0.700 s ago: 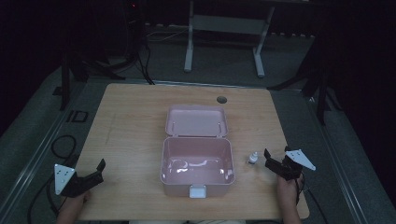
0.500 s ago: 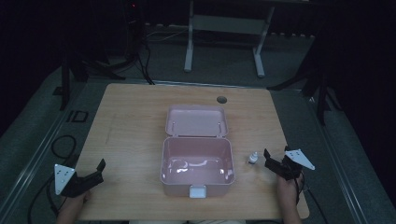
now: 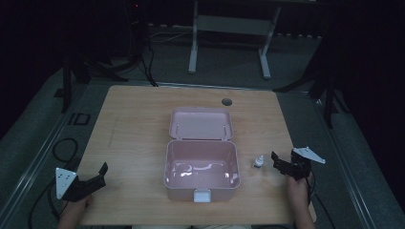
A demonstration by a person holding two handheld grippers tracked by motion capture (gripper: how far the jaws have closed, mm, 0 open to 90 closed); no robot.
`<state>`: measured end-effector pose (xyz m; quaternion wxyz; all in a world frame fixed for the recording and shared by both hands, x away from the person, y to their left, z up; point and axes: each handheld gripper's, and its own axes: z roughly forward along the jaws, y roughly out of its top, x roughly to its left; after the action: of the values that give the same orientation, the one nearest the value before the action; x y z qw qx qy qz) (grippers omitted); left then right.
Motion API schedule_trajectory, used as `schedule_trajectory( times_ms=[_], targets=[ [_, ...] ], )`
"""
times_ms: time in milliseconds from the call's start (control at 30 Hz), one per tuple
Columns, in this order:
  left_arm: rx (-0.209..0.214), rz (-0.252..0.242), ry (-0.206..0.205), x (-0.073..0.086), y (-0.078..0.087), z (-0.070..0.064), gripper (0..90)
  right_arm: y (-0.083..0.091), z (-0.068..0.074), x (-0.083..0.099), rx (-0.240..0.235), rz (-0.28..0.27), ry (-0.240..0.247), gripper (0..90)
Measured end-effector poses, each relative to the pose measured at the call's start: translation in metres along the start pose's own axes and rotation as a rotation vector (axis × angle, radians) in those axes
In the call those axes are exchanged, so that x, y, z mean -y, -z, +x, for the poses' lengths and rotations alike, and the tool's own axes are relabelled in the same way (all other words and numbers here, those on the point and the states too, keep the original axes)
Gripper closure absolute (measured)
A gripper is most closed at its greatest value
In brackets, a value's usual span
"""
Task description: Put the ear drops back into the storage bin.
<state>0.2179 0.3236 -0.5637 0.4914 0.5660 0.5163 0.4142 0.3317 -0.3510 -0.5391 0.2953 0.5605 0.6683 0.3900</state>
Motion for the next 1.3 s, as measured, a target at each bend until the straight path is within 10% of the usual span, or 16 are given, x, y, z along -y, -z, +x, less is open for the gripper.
schedule_trajectory(
  times_ms=[400,767,1300],
  targets=[
    [0.005,-0.001,0.000,0.000,0.000,0.000,1.0,0.007,-0.014,-0.011,-0.073,0.282,-0.010,12.9],
    [0.005,-0.002,0.000,0.000,0.000,0.000,0.9,0.009,-0.005,-0.021,-0.167,0.618,0.122,12.0],
    [0.005,-0.003,-0.001,0.000,0.000,0.000,1.0,0.013,0.006,-0.029,-0.263,0.913,0.308,14.4]
  ],
)
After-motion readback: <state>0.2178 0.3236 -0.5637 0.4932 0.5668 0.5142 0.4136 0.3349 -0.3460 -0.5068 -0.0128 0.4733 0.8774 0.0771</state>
